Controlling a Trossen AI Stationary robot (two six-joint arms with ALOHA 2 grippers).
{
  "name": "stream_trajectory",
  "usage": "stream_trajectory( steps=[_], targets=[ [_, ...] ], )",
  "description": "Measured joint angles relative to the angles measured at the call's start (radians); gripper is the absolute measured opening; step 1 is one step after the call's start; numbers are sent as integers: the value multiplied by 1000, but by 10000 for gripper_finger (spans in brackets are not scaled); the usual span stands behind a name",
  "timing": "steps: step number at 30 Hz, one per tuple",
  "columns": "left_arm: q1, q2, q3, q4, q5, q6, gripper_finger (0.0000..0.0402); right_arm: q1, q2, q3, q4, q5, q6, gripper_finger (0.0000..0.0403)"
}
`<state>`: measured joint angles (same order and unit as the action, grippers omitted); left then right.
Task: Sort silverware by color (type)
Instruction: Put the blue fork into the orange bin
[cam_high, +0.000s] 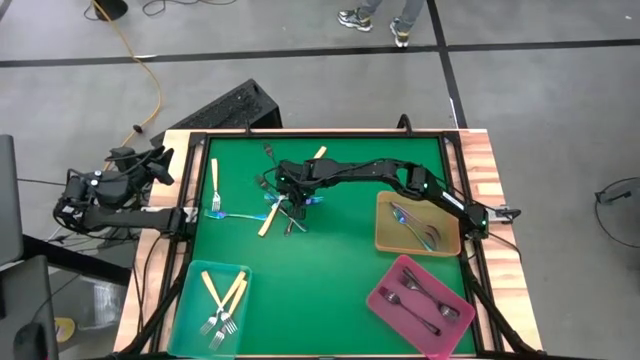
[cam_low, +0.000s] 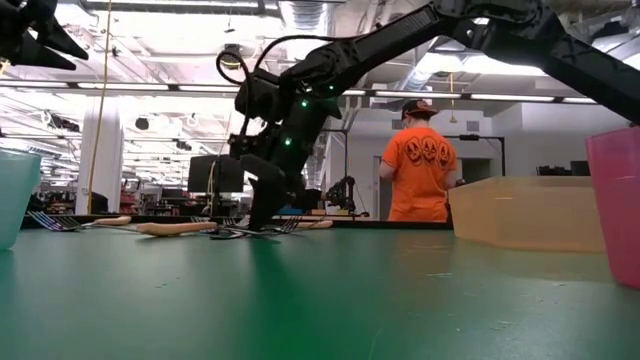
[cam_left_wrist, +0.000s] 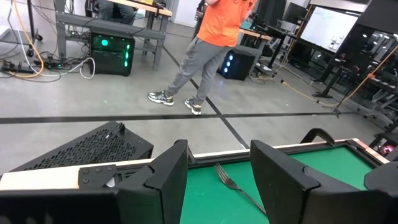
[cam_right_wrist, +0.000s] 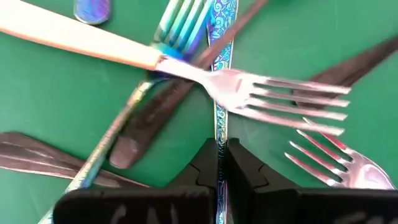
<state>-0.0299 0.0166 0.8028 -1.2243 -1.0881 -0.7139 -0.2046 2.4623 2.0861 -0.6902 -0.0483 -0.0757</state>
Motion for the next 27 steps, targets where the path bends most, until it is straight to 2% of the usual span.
stream_trajectory(
  steps=[5,10,20,27],
  targets=[
    [0,0,0,0,0,0,158,2,-1,54,-44,4,-1,34],
    [0,0,0,0,0,0,158,7,-1,77,-90,99,-5,34],
    [0,0,0,0,0,0,158,54,-4,80,-136,536,-126,34],
    [0,0,0,0,0,0,158,89,-5,80,-125,794,-170,35]
  ],
)
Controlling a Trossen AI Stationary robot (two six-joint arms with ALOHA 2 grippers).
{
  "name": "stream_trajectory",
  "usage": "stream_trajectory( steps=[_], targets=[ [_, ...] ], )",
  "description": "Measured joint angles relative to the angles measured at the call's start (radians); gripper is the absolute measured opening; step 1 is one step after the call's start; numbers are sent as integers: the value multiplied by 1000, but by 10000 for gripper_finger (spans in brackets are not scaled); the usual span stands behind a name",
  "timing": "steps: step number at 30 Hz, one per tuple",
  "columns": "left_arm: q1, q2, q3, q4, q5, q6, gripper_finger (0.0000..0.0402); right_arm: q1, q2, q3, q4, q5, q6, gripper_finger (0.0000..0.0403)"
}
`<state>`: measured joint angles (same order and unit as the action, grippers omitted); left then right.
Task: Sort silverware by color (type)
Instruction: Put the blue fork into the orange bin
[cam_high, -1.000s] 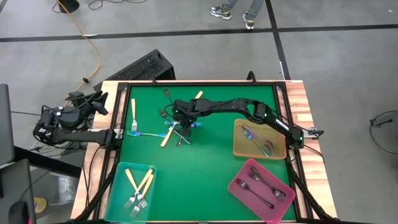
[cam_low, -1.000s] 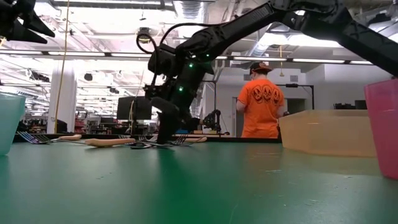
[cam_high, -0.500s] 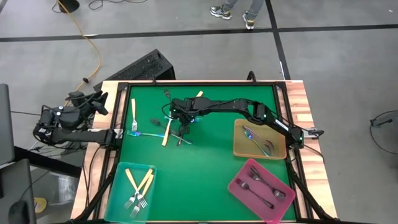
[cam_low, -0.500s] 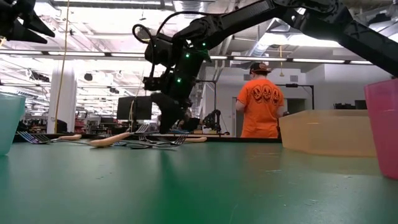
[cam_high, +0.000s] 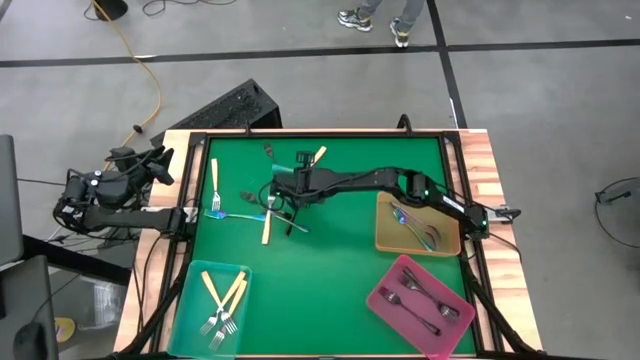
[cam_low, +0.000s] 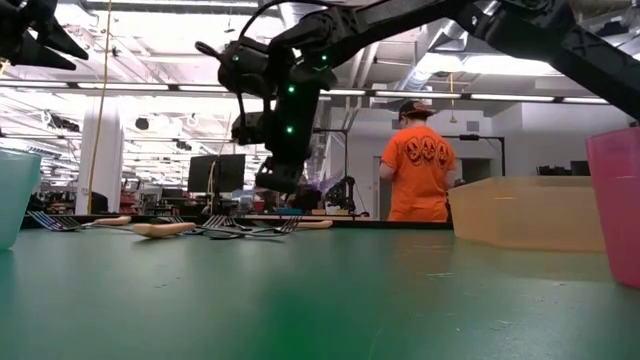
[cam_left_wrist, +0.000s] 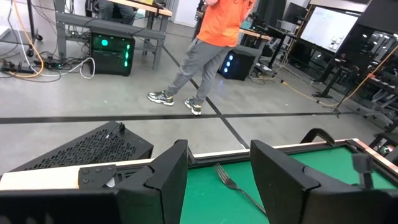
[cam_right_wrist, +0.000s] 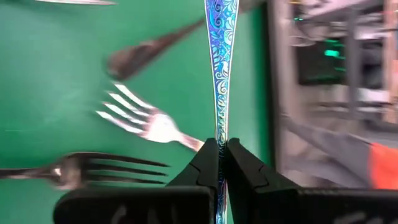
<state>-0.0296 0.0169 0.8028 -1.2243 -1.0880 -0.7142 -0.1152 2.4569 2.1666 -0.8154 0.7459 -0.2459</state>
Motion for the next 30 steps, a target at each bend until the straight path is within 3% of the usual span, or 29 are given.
stream_trajectory(
  steps=[11,17,30],
  targets=[
    [0,0,0,0,0,0,158,27,-2,2,-65,270,1,35],
    [0,0,0,0,0,0,158,55,-19,2,-198,305,59,35],
    [0,0,0,0,3,0,158,63,-170,2,-624,362,377,36]
  ],
)
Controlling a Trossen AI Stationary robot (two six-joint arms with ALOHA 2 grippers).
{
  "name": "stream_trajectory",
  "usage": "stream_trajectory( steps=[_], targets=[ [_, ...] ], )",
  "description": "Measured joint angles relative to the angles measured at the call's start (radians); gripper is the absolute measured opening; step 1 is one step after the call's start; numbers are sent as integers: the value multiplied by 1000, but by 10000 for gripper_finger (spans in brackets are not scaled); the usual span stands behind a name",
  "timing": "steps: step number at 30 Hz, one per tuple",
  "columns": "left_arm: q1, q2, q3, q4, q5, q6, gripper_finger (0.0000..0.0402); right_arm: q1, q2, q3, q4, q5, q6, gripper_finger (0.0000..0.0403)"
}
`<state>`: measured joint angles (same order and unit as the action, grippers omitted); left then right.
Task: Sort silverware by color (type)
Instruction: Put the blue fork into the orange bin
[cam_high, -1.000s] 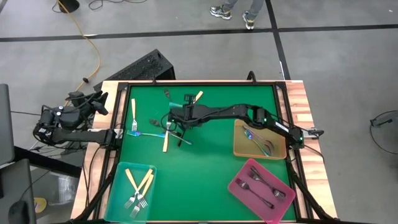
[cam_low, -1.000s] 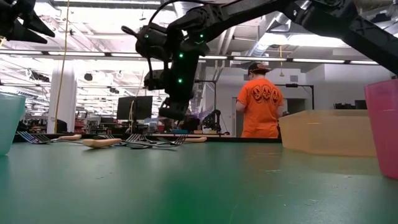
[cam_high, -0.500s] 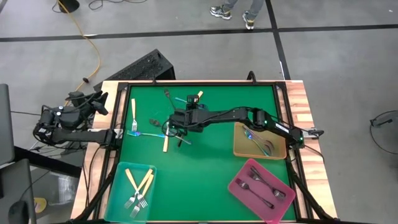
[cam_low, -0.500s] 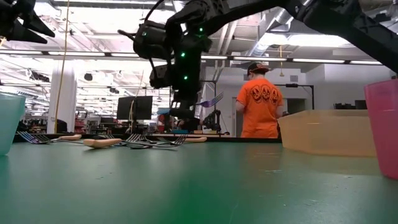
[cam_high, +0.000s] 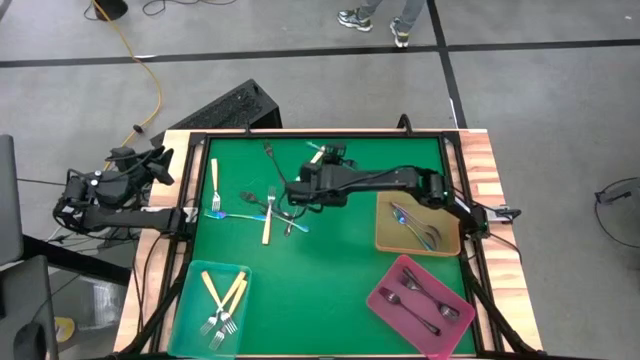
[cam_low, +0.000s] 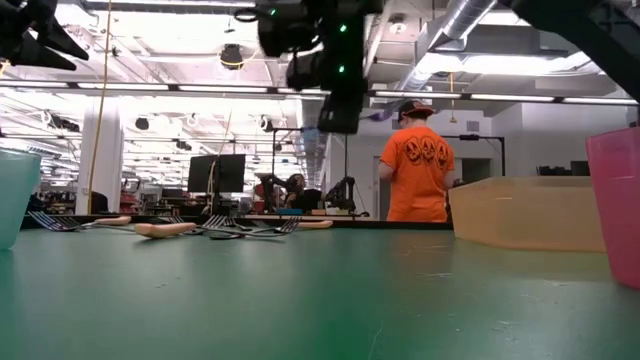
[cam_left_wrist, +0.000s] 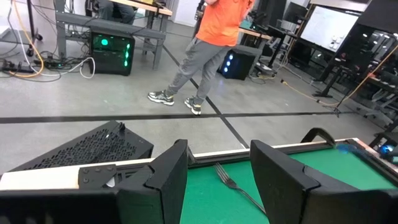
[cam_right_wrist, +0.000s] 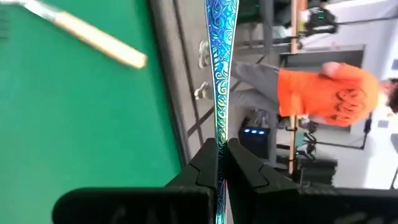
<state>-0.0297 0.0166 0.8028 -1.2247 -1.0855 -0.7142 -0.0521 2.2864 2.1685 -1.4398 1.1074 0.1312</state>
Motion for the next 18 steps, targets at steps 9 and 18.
stream_trajectory(
  steps=[9,18],
  targets=[
    [0,0,0,0,1,3,158,0,-182,-125,-93,22,112,36],
    [0,0,0,0,1,3,158,6,-534,-683,2,-37,249,36]
  ],
)
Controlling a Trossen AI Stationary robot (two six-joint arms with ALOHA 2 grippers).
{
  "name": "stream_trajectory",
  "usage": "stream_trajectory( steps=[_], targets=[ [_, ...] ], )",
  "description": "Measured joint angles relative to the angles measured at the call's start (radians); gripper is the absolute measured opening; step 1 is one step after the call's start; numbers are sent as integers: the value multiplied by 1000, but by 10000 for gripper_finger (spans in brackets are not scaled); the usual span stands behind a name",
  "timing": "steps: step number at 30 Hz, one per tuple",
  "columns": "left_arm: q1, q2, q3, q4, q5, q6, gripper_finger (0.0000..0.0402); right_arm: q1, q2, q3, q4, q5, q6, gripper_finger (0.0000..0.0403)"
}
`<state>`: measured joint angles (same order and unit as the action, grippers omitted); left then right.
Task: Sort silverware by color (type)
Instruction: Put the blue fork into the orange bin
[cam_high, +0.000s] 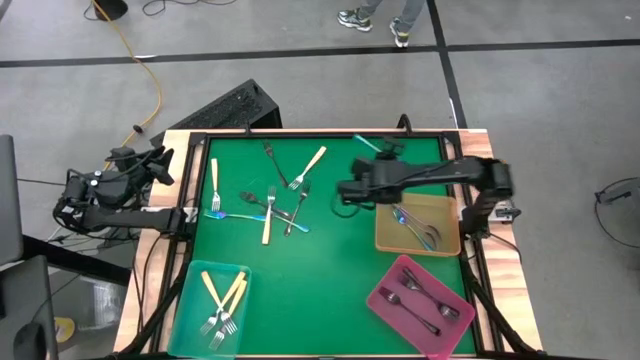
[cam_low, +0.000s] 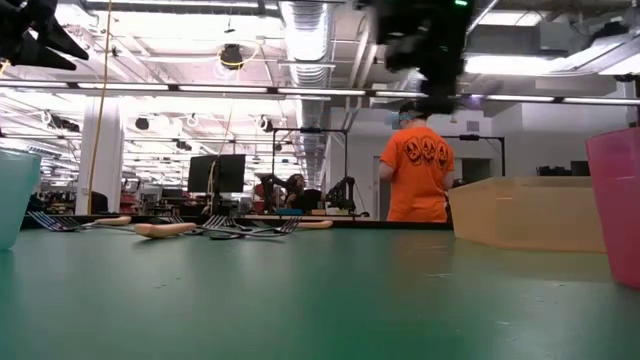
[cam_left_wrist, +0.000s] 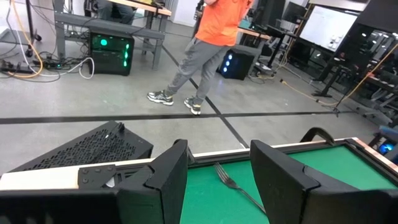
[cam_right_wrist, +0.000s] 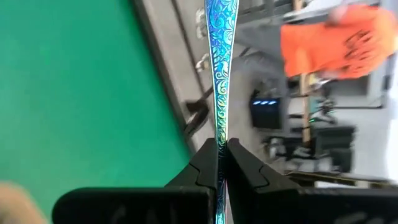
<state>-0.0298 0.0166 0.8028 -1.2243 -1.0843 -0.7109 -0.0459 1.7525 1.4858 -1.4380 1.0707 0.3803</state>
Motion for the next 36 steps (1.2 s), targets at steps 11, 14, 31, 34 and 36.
stream_trajectory(
  steps=[11,14,31,34,36],
  targets=[
    [0,0,0,0,1,0,158,84,-435,-498,331,-272,20,36],
    [0,0,0,0,1,0,158,113,-519,-590,354,-338,99,36],
    [0,0,0,0,0,0,158,338,-604,-794,278,-403,661,36],
    [0,0,0,0,0,0,158,357,-553,-794,243,-425,755,36],
    [0,0,0,0,0,0,158,381,-512,-794,238,-423,771,36]
  ],
)
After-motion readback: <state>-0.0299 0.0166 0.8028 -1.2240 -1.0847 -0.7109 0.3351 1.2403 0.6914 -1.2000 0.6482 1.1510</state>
